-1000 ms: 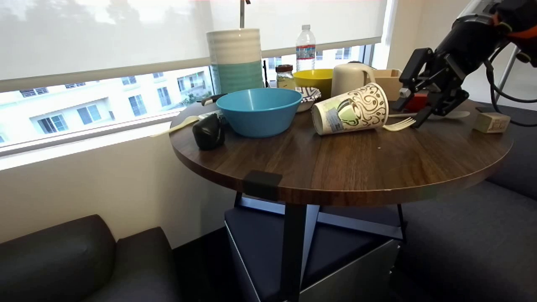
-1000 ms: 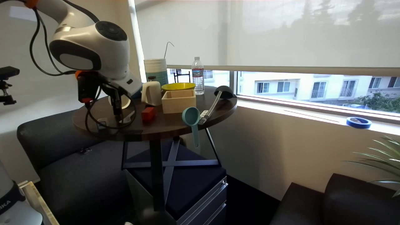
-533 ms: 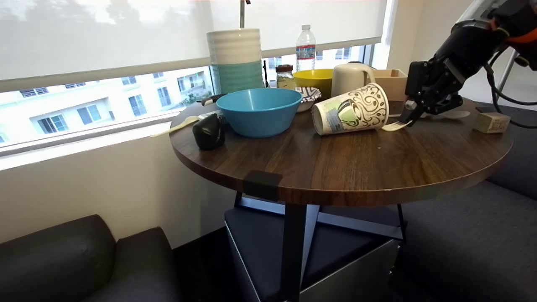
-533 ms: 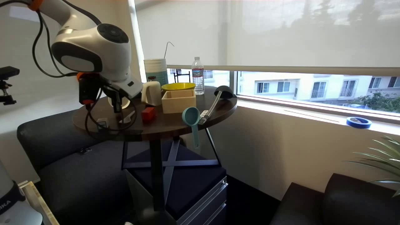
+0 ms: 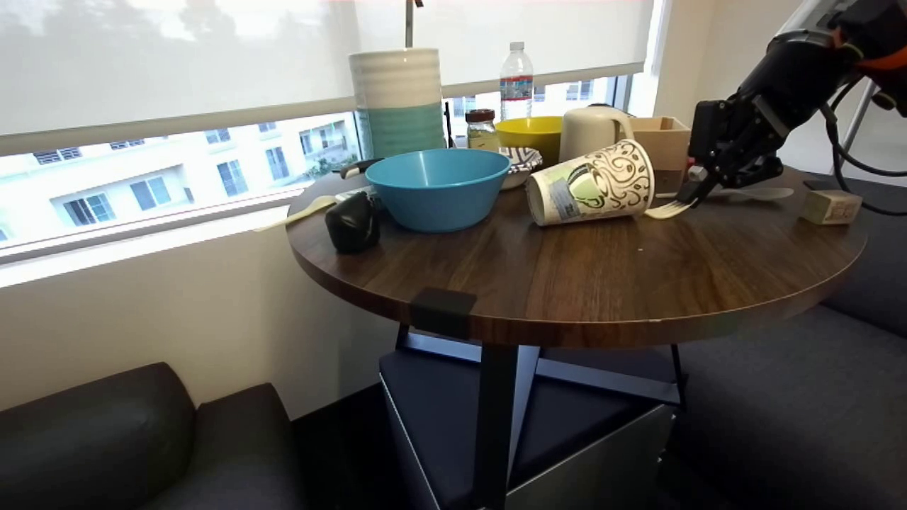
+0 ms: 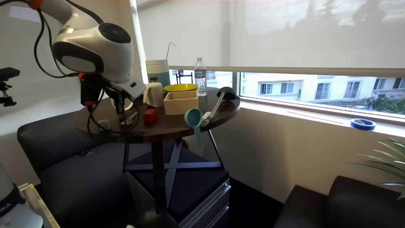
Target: Remove the spoon and folk from the cup and put them on the table
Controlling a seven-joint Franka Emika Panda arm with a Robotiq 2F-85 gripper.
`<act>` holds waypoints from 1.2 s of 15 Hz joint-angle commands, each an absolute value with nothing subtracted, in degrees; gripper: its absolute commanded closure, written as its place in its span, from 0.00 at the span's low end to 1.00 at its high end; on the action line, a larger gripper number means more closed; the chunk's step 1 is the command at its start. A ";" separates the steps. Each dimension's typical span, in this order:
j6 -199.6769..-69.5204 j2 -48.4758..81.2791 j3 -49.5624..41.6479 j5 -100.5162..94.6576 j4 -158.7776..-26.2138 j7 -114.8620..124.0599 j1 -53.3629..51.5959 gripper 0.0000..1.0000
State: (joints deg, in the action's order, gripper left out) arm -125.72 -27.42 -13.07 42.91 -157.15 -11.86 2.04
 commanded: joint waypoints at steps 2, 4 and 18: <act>-120.79 -30.58 -13.62 42.27 -157.03 -13.56 4.64 0.99; -118.46 -32.82 -13.84 40.77 -157.45 -13.58 6.29 0.99; -103.78 -43.06 -20.89 28.09 -157.09 -13.88 16.78 0.99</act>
State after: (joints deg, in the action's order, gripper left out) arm -106.66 -41.04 -19.61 30.83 -157.11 -14.14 14.81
